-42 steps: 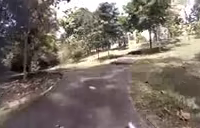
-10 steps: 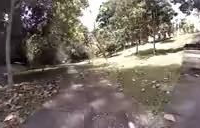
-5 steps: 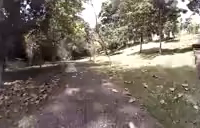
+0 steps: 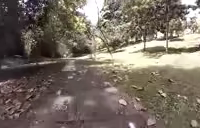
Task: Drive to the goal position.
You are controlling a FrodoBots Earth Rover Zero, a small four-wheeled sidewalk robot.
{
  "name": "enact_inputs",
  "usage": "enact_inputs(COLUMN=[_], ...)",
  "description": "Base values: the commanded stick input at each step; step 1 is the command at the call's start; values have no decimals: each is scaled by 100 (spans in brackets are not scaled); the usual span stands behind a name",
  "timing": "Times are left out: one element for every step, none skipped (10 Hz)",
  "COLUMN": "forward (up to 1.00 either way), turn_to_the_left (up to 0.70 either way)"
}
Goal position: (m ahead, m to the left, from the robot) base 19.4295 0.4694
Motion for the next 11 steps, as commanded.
enact_inputs(forward=[100, 100, 100, 100, 100, 100, 100, 100, 100, 100, 100], turn_to_the_left=[0, 0, 0, 0, 0, 0, 0, 0, 0, 14, 6])
